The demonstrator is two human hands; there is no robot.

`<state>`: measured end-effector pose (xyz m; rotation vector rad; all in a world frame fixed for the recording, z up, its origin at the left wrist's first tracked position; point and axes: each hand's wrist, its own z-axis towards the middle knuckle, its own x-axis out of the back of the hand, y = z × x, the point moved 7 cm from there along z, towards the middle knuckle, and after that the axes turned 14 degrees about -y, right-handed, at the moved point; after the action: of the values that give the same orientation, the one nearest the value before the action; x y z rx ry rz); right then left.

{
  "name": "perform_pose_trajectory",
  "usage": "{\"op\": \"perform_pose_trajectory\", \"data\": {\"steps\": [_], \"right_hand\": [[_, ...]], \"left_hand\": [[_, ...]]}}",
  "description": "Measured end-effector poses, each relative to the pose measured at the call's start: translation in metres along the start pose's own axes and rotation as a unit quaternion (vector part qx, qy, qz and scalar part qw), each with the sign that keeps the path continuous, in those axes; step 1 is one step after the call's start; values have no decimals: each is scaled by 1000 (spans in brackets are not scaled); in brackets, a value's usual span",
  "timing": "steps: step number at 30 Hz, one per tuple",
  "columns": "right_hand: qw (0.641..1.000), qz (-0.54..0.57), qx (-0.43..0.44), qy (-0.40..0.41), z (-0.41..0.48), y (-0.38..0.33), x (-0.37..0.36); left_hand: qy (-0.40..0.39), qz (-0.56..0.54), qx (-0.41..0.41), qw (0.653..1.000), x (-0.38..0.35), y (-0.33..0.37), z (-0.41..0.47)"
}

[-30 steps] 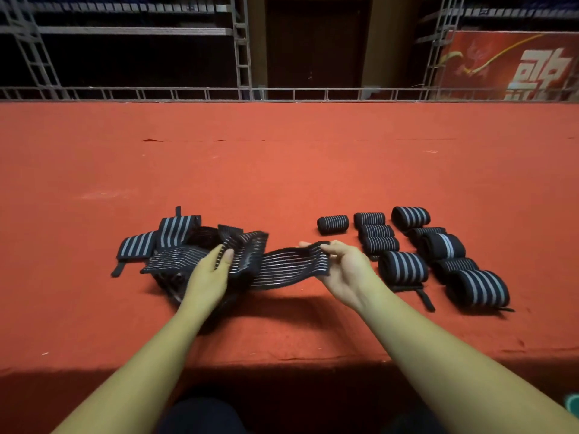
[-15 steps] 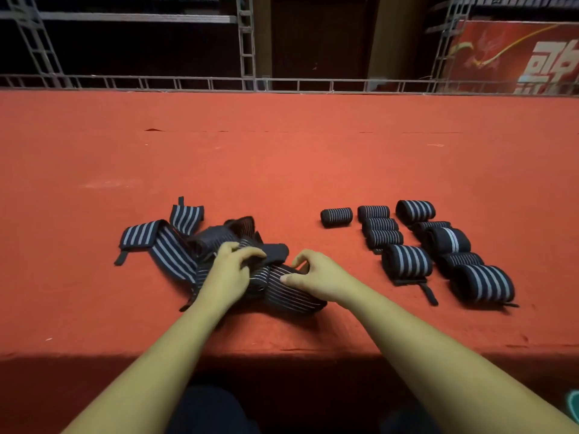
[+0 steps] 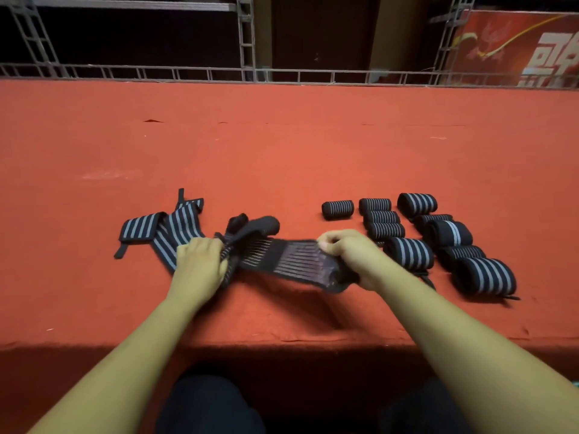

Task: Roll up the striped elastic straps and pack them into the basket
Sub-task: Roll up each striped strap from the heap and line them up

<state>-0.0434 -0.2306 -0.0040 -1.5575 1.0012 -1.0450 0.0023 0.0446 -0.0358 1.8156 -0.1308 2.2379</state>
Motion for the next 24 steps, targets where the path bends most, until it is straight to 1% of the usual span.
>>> {"op": "perform_pose_trajectory", "data": {"steps": [2,3,4,5,6,8,9,10,11,12,14,17,19,21,24], "right_hand": [[991,131,8,35,-10,0,22],[988,143,8,53,-14,1,33],[991,115,9,64,-16,2,42],[995,65,10,69,-16,3,48],[998,6,8,62,-15,6,49],[991,-129,-36,22,-11,14,41],[977,-204,-65,-1,-9,19,35],[960,-265,-86,-23,-7,23,28],[948,-301,-95,-40,-4,25,22],[940,-323,-99,-51,-1,26,17],[923,-366,-108,-52,3,24,7],[903,-417,-108,-13,8,17,-4],[907,-409,-101,2,13,19,-12],[918,-383,-98,12,20,27,-18],[922,-368,-114,32,31,45,-24]], "left_hand": [[-40,-55,74,995,-6,-22,2],[-51,-77,99,991,-9,-31,2],[-58,-88,113,988,-12,-34,2],[-53,-87,111,989,-13,-32,2],[-38,-79,90,992,-11,-23,2],[3,-72,-3,997,-3,10,4],[13,-75,-59,995,1,30,5],[1,-79,-105,991,2,49,5],[-21,-84,-138,987,-1,64,3],[-48,-90,-153,983,-6,75,1],[-87,-87,-139,983,-23,75,0],[-126,-54,-113,984,-49,54,-6],[-126,-41,-105,986,-59,44,-12],[-106,-48,-98,988,-61,42,-17],[-85,-50,-91,991,-62,45,-18]]}}
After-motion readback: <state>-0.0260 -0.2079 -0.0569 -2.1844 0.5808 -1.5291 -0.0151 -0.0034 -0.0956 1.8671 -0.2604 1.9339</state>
